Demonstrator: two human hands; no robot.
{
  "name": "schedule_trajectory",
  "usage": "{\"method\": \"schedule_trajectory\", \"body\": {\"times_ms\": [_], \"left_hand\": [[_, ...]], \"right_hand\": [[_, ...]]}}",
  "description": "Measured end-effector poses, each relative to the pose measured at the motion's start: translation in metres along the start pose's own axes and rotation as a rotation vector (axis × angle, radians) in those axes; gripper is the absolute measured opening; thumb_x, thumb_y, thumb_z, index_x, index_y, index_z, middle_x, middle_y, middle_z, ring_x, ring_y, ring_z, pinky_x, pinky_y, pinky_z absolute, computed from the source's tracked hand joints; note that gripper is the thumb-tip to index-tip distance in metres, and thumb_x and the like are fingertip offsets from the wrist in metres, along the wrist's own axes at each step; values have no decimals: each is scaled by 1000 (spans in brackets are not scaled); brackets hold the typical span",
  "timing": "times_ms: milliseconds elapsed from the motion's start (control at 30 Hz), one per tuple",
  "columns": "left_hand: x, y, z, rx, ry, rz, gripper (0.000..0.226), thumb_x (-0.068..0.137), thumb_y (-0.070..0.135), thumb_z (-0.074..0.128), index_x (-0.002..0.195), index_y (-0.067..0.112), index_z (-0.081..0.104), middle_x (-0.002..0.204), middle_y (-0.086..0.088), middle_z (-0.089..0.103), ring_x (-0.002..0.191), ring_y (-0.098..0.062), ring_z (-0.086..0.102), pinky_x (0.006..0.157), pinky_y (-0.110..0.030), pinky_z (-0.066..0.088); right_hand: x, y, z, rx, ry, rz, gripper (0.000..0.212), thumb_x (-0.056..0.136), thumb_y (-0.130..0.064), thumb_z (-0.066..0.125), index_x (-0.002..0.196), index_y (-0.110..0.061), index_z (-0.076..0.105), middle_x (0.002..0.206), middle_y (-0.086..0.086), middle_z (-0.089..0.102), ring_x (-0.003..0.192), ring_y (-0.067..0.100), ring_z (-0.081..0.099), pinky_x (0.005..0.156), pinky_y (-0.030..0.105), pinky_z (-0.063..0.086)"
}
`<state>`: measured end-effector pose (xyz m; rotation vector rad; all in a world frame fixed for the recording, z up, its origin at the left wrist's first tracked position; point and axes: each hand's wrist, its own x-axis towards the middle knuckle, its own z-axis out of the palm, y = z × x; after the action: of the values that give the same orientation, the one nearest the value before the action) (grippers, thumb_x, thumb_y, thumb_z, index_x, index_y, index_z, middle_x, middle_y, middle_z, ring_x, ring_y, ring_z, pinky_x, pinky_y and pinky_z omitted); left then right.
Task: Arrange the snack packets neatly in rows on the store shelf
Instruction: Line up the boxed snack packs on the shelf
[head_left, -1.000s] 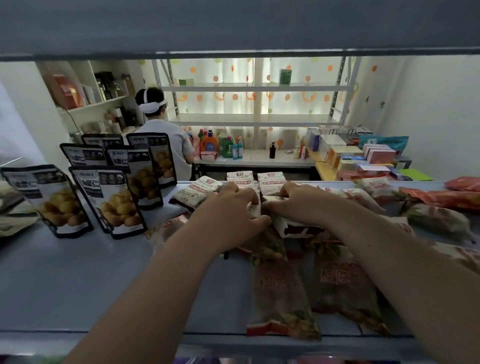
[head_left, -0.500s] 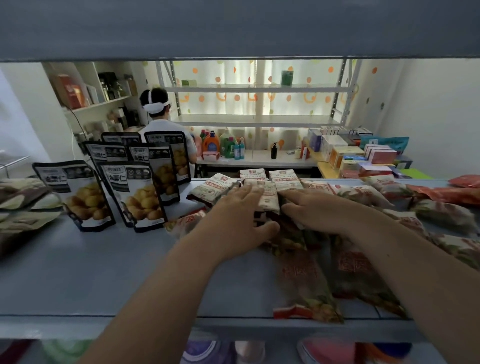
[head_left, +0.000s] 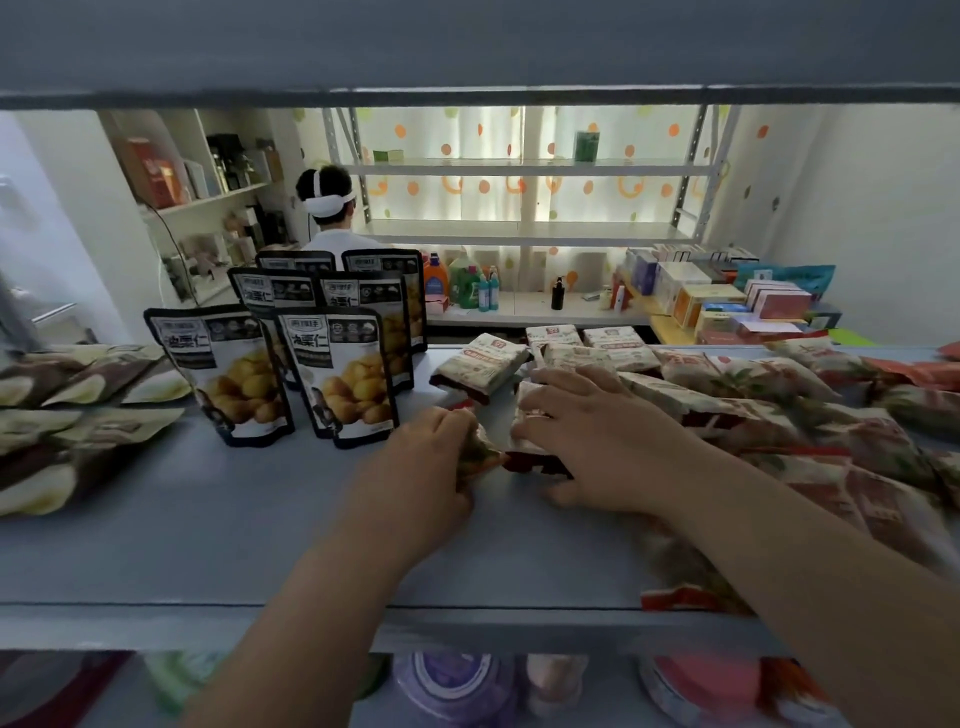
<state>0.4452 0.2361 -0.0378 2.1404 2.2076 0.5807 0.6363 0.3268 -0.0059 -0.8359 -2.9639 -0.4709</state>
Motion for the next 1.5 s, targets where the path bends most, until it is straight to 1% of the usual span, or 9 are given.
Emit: {"method": "schedule_trajectory", "body": {"times_ms": [167, 300, 400, 533, 633, 833, 1067, 1200, 1500], "left_hand": [[-15, -3, -8, -118, 118, -4, 42, 86, 24, 64, 125, 30, 49, 124, 11, 49, 102, -7, 48, 72, -16, 39], [-18, 4, -33, -146, 265, 5, 39, 87, 25, 62, 122, 32, 46, 118, 15, 44, 89, -5, 40, 60, -16, 35], [-9, 12, -49, -149, 362, 50, 38, 87, 27, 63, 121, 33, 48, 114, 18, 43, 90, -1, 38, 60, -9, 28], [17, 39, -52, -166, 434, 180, 36, 88, 29, 68, 120, 28, 53, 119, 10, 53, 99, -6, 48, 63, -12, 35], [44, 71, -43, -173, 419, 299, 38, 88, 26, 66, 123, 25, 52, 123, 3, 54, 106, -15, 51, 75, -28, 45], [117, 139, -27, -119, 326, 463, 38, 87, 31, 65, 122, 26, 50, 118, 1, 58, 103, -18, 55, 74, -24, 34], [164, 160, -5, -129, 243, 425, 41, 88, 52, 60, 118, 24, 53, 114, -1, 61, 94, -15, 54, 72, -25, 37], [182, 163, 18, -86, 150, 397, 38, 89, 42, 66, 120, 26, 51, 117, 1, 59, 94, -11, 52, 70, -24, 40], [206, 227, 47, -13, 29, 390, 35, 85, 38, 72, 109, 21, 52, 101, 5, 57, 84, -11, 56, 72, -29, 51]], "right_hand": [[-8, -9, 0, 63, 39, 54, 59, 89, -57, 54, 143, -34, 43, 156, -5, 31, 148, 18, 17, 119, 37, 13], [-35, 1, -3, 77, 203, 208, 42, 89, -50, 55, 124, -27, 61, 134, -2, 51, 123, 20, 50, 99, 31, 44], [-60, 8, 0, 51, 204, 316, 37, 87, -53, 51, 111, -29, 65, 113, -6, 61, 102, 16, 58, 82, 29, 51], [-88, 9, 12, 118, 138, 343, 40, 93, -55, 43, 121, -35, 63, 123, -13, 60, 109, 10, 58, 87, 26, 52], [-98, 13, 17, 210, 136, 348, 40, 95, -52, 45, 129, -35, 60, 126, -13, 57, 112, 9, 56, 90, 25, 51], [-85, 33, 22, 259, 97, 393, 35, 95, -39, 56, 128, -28, 60, 117, 1, 60, 101, 23, 62, 80, 32, 50], [-113, 59, 15, 375, 277, 365, 24, 98, -30, 53, 115, -28, 70, 114, -6, 67, 104, 14, 61, 88, 30, 50], [-143, 98, -8, 602, 297, 490, 15, 93, -37, 63, 105, -40, 71, 95, -35, 58, 84, -18, 49, 74, 5, 33], [-205, 208, -9, 620, 372, 774, 2, 87, -40, 68, 88, -39, 68, 85, -23, 63, 80, -3, 56, 63, 17, 36]]}}
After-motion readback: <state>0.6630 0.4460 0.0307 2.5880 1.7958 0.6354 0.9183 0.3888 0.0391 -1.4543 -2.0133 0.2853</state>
